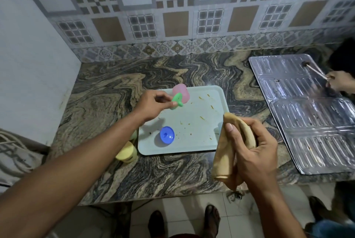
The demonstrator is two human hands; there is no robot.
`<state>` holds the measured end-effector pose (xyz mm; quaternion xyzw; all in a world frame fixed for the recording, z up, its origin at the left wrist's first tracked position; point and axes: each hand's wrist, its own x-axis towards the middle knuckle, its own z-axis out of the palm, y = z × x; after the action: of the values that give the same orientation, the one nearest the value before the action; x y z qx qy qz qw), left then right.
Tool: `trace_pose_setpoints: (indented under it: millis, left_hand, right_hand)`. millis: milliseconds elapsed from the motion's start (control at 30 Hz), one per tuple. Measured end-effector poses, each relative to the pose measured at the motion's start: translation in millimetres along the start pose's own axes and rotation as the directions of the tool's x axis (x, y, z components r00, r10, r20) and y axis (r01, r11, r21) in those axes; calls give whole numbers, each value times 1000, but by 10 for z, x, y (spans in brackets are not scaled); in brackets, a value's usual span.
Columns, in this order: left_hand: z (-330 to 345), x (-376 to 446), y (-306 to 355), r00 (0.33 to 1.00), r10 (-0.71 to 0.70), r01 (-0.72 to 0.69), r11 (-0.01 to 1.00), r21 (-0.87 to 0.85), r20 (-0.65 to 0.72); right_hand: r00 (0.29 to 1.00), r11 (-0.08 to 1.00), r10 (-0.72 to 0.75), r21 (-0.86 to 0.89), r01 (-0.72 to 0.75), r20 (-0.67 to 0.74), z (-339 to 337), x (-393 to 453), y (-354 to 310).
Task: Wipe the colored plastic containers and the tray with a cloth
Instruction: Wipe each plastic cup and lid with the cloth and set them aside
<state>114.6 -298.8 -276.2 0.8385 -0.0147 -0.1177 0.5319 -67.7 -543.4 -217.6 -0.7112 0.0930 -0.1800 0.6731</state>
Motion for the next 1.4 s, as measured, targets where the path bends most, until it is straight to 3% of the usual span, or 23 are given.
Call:
trace_pose_setpoints:
  millis: [67, 167, 267, 433, 667, 833, 1033, 1133, 1267, 1333, 1400]
  left_hand:
    - [-27, -210, 195, 993, -106, 119, 914, -388, 56]
    - [-6, -575, 435, 973, -170, 228, 633, -740, 154]
    - [65, -916, 520, 974, -163, 211, 395, -894, 158]
    - [283, -1308, 598, 990, -82, 134, 290, -948, 115]
    - [455, -1564, 807, 996, -86, 33, 362, -932, 2]
    - [368, -1631, 791, 999, 50, -17, 504, -863, 10]
    - [166, -1603, 713, 966, 226, -67, 685, -726, 124]
    - [37, -1605, 745, 941, 241, -18, 740, -673, 239]
    - [-62, -1557, 763, 922, 239, 7, 777, -629, 305]
    - [-72, -1510, 749, 921, 215, 28, 796, -605, 325]
    - [-78, -1478, 754, 928, 177, 62, 794, -605, 327]
  right_hand:
    - [1000, 1000, -4, 27, 4, 10, 64, 10, -7]
    - [999, 998, -28, 60, 27, 16, 179, 28, -50]
    - [997, 993, -76, 95, 75, 7, 311, 26, -150]
    - [990, 980, -134, 142, 138, -34, 503, -4, -287]
    - [975, 973, -219, 74, 217, 23, 541, -25, -364]
    - [917, 920, -380, -54, 388, 125, 481, -2, -395]
    - [871, 882, -418, -112, 457, 260, 362, 145, -404]
    - [800, 834, -457, -125, 537, 389, 317, 213, -475]
    - [714, 730, -530, -182, 659, 458, 371, 310, -543]
    - [709, 710, -540, -207, 673, 453, 410, 383, -548]
    - [762, 799, -485, -138, 586, 428, 400, 461, -554]
